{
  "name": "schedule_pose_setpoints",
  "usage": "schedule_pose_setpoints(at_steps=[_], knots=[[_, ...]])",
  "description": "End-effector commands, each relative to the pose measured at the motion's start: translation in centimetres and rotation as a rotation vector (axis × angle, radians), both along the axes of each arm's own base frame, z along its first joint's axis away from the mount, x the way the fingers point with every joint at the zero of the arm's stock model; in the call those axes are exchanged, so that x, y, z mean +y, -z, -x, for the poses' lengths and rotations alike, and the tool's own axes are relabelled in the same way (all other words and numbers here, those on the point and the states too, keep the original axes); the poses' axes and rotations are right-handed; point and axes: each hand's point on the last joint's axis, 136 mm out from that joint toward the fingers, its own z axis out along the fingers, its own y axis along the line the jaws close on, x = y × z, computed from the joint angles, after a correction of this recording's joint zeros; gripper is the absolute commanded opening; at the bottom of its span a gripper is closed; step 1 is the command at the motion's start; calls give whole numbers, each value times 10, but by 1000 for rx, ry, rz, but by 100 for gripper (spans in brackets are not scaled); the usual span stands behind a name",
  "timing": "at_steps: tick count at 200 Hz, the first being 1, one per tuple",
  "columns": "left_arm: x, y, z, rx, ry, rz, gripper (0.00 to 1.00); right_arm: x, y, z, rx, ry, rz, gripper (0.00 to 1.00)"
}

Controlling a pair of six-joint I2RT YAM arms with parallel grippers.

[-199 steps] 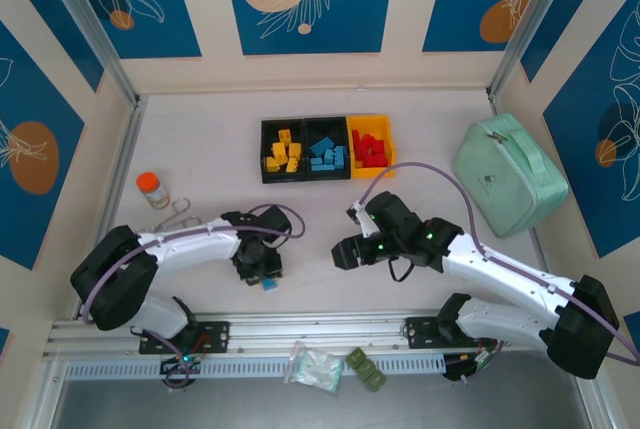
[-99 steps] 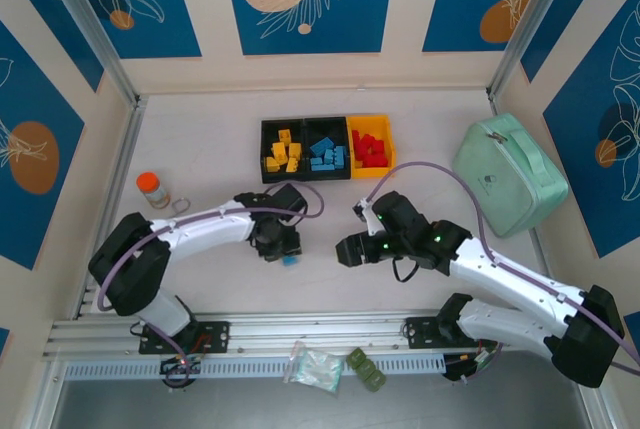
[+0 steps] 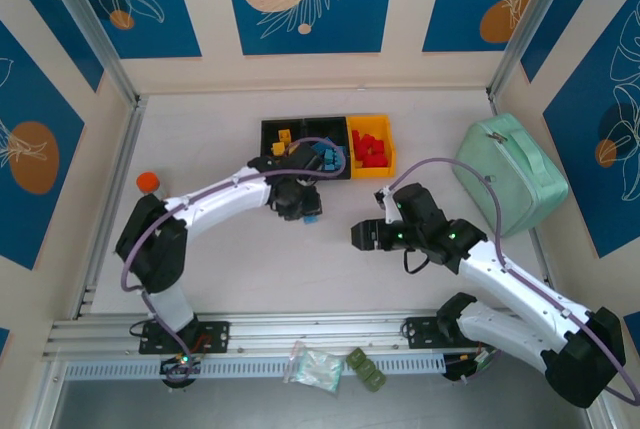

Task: Sort the legos into containers by color
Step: Place the lego in the container.

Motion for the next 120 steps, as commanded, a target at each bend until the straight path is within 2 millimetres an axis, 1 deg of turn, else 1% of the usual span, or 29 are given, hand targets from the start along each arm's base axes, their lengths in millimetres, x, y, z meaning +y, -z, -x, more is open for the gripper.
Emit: schedule_pose_setpoints(at_steps=[1, 27, 35, 42, 60, 63, 71, 77, 82, 90, 97, 105, 108, 110, 120], knots=[[2, -9, -29, -41, 24, -48, 14, -3, -10, -8, -15, 30, -20, 71], [-7, -18, -66, -78, 27, -45, 14, -10, -16, -22, -17, 82, -15, 71], [-9, -16, -77, -78, 22, -56, 14, -11, -18, -26, -18, 93, -17, 71], [-11, -19, -87, -88, 16, -52, 14, -12, -20, -29, -21, 102, -18, 71], [-18, -18, -111, -97, 7, -41, 14, -11, -22, -34, -20, 109, -23, 71], [-18, -16, -114, -95, 6, -43, 14, -11, -22, -34, -19, 109, -22, 71], [-21, -20, -126, -111, 0, -41, 14, -11, -22, -35, -19, 111, -22, 71], [-23, -16, -133, -108, -2, -44, 14, -10, -22, -35, -16, 112, -23, 71], [-26, -19, -139, -117, 0, -34, 15, -11, -23, -35, -17, 114, -23, 71], [-30, -16, -148, -118, 2, -28, 15, -11, -22, -35, -15, 116, -21, 71], [-33, -18, -157, -130, 3, -20, 15, -12, -21, -34, -10, 119, -20, 72], [-35, -15, -165, -136, 2, -22, 15, -13, -21, -34, -9, 123, -18, 71], [-36, -17, -169, -145, 0, -17, 15, -14, -20, -33, -6, 124, -16, 71], [-36, -15, -170, -142, 1, -21, 15, -14, -20, -33, -7, 126, -16, 71], [-40, -16, -180, -159, 1, -16, 15, -15, -19, -32, -3, 130, -16, 71]])
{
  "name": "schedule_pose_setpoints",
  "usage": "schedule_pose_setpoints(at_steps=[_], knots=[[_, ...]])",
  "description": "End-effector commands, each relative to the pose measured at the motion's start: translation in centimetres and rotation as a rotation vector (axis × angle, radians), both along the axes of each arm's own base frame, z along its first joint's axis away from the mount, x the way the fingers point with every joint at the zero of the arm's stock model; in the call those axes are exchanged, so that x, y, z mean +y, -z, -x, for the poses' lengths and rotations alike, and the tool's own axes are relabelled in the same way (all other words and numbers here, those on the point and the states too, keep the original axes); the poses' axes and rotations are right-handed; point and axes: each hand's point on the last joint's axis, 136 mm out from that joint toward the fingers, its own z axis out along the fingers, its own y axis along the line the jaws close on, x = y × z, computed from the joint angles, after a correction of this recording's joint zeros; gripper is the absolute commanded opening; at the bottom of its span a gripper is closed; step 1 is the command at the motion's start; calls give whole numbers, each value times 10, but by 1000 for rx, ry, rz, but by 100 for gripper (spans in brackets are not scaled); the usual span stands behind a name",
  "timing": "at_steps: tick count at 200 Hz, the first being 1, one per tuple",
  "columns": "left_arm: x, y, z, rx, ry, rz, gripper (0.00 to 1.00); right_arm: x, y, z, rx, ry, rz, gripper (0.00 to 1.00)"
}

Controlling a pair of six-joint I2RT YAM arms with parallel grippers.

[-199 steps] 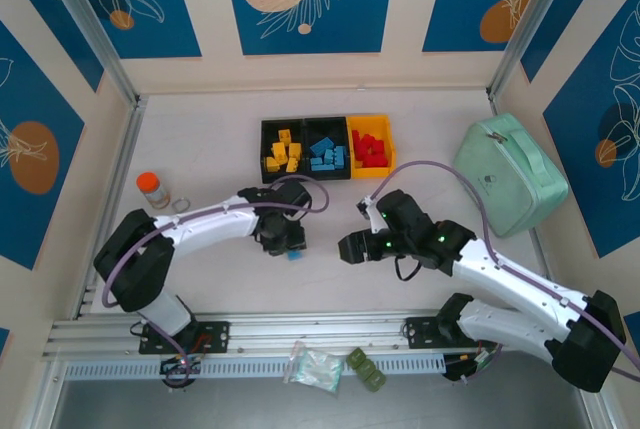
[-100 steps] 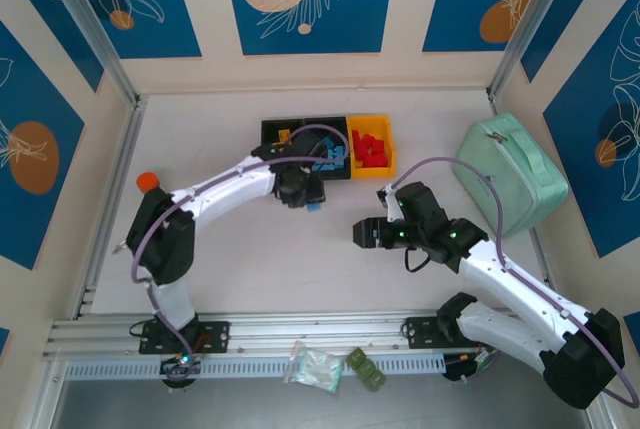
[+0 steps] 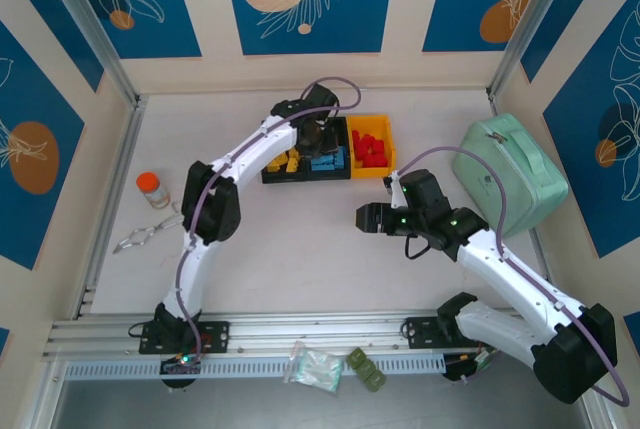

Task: Sort the legos into containers by color
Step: Place the lego in the container.

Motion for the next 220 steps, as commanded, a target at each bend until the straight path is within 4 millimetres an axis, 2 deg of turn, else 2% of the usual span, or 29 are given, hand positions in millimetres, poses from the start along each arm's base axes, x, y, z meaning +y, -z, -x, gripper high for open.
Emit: schedule_pose_setpoints(at_steps=[1, 55, 98, 139, 161, 187, 220], knots=[[4, 2, -15, -6, 14, -32, 15, -3, -7, -1, -5, 25, -8, 71], [2, 6, -57, -60, -25, 47, 17, -8, -2, 3, 11, 42, -5, 71], [-14, 10, -72, -85, 13, 117, 21, -10, -1, 3, 14, 47, 4, 71], [-16, 19, -77, -81, 11, 132, 26, -11, -1, 3, 17, 51, 2, 71], [-19, 16, -76, -81, 16, 144, 42, -11, 1, 3, 22, 50, 4, 72], [-17, 4, -73, -90, 23, 142, 52, -10, 2, 0, 23, 50, 6, 71], [-16, -24, -62, -124, 59, 132, 52, -7, 1, -3, 22, 43, 3, 71]])
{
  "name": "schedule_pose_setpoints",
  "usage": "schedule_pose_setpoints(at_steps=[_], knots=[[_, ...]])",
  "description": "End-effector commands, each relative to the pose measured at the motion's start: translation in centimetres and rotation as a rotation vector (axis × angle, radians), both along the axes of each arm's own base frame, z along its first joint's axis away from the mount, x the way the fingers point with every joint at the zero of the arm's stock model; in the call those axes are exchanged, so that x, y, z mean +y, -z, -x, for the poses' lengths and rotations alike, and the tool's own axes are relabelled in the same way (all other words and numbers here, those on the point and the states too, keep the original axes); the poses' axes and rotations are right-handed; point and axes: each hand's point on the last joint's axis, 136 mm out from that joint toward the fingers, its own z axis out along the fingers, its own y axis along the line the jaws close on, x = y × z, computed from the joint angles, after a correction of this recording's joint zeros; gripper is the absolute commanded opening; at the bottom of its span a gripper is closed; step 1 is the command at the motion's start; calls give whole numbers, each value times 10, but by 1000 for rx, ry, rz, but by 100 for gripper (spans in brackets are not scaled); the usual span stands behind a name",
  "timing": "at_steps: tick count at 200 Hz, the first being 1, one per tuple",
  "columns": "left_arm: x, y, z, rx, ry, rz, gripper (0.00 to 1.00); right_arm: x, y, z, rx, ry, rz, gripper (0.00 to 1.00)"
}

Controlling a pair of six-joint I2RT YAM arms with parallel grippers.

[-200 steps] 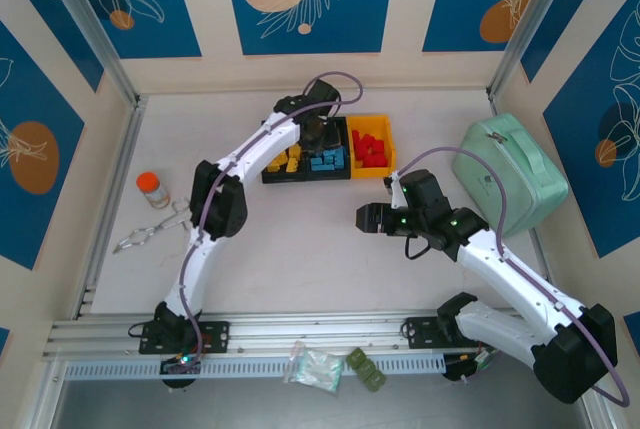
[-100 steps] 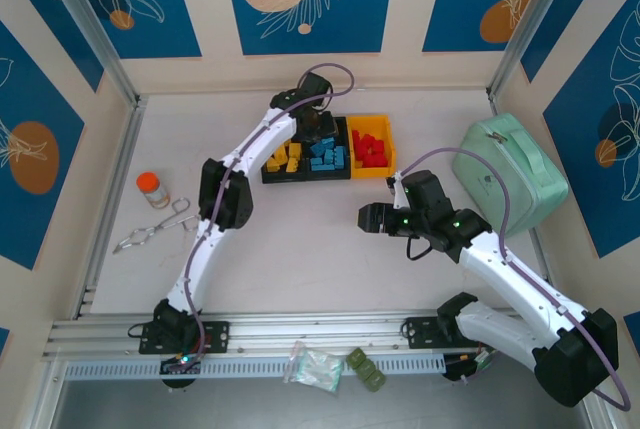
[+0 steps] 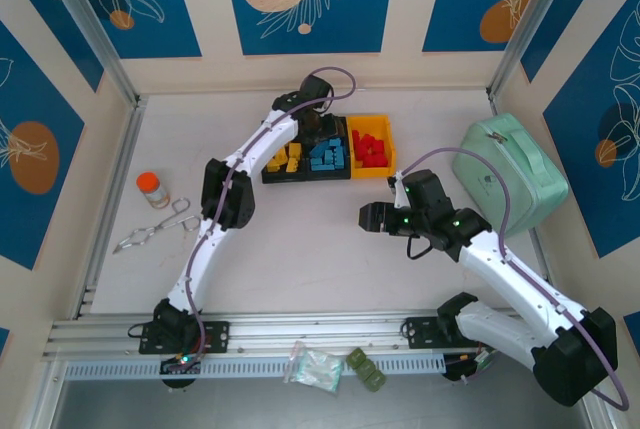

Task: Sort the legos into containers by color
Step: Place the lego in the container, then reset both arms

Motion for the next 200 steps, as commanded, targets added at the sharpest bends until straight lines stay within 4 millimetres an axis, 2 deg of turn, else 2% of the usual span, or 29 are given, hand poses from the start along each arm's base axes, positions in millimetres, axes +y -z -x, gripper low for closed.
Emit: schedule_pose_setpoints(at_steps=[1, 41, 66, 91, 96, 106, 111, 113, 115, 119, 130, 132, 134, 174, 200], knots=[[-3, -53, 7, -80, 53, 23, 53, 1, 0, -2, 10, -1, -4, 71], [3, -80, 32, -121, 99, -13, 55, 5, -5, -8, -6, -9, -8, 73], [15, -93, 51, -159, 113, -31, 59, 7, -9, -13, -27, -18, -5, 76], [32, -100, 72, -198, 112, -36, 67, 11, -13, -21, -49, -30, 0, 80], [37, -99, 76, -205, 107, -40, 75, 11, -13, -23, -54, -30, 3, 82], [45, -100, 85, -223, 100, -39, 80, 12, -16, -27, -68, -30, 10, 84], [51, -93, 90, -217, 97, -51, 83, 12, -17, -30, -76, -27, 16, 85], [53, -98, 92, -230, 97, -48, 84, 12, -17, -32, -79, -25, 18, 86], [55, -96, 93, -230, 95, -54, 89, 12, -18, -33, -82, -24, 20, 87], [59, -96, 96, -235, 90, -60, 93, 12, -18, -35, -87, -22, 25, 89], [71, -96, 107, -248, 85, -79, 96, 12, -22, -41, -106, -18, 35, 93], [73, -93, 108, -246, 84, -86, 98, 12, -23, -43, -109, -17, 36, 98], [76, -93, 110, -250, 81, -94, 100, 13, -23, -44, -113, -17, 38, 100], [137, -104, 137, -361, 8, -195, 99, 9, -34, -66, -177, 6, 85, 99], [184, -105, 152, -426, -56, -290, 99, -8, -45, -83, -248, 76, 140, 99]])
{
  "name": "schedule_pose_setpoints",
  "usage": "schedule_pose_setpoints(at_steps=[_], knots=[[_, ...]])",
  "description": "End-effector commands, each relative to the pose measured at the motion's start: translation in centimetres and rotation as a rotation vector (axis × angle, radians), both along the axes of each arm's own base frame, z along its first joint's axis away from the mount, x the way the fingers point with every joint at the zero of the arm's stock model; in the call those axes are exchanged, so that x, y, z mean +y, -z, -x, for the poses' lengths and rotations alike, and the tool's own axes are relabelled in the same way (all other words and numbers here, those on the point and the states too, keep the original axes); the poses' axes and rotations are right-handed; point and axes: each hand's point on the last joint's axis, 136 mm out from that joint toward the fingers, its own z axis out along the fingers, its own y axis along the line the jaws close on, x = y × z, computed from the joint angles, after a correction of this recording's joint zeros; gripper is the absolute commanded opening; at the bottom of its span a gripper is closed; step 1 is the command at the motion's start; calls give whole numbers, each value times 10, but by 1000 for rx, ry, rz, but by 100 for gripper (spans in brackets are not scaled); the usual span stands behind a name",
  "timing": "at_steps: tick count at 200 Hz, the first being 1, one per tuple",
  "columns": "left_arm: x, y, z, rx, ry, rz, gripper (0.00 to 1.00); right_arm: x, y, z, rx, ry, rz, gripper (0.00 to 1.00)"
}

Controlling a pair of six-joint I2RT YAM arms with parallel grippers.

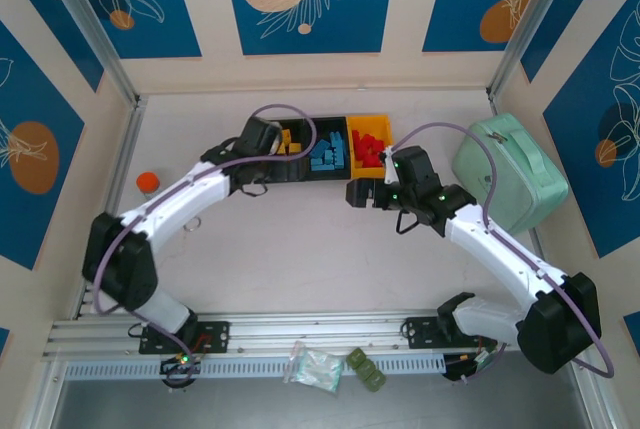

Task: Sort the legos into containers by color
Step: Reset both arms

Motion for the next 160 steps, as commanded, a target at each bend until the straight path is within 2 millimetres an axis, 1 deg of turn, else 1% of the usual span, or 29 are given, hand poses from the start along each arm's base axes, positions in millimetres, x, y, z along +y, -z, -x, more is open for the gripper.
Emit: schedule_pose_setpoints(at_steps=[1, 25, 53, 66, 70, 86, 94, 99, 102, 109, 126, 142, 160], knots=[[45, -25, -4, -157, -82, -82, 99, -16, -22, -23, -116, 66, 56, 99], [89, -24, 4, -198, -156, -182, 99, -45, -31, -40, -198, 184, 160, 99], [136, -23, 8, -276, -233, -291, 99, -88, -40, -55, -278, 331, 258, 99], [159, -25, 10, -328, -293, -335, 99, -104, -42, -62, -386, 363, 336, 99], [165, -25, 10, -347, -307, -343, 99, -108, -45, -65, -437, 372, 357, 99], [186, -24, 12, -458, -367, -384, 99, -124, -45, -68, -569, 402, 438, 99], [191, -20, 14, -515, -367, -399, 99, -131, -39, -69, -601, 409, 462, 99], [193, -23, 13, -566, -380, -395, 99, -136, -35, -69, -608, 416, 472, 99], [195, -17, 15, -573, -379, -407, 99, -139, -31, -69, -608, 421, 476, 99], [203, -14, 15, -609, -414, -404, 99, -147, -22, -70, -595, 438, 482, 99], [220, 14, 14, -548, -455, -434, 99, -167, 3, -69, -530, 485, 495, 99], [219, 33, 6, -534, -430, -459, 99, -180, 22, -69, -517, 524, 522, 99], [216, 47, 0, -570, -427, -453, 99, -180, 43, -73, -529, 500, 506, 99]])
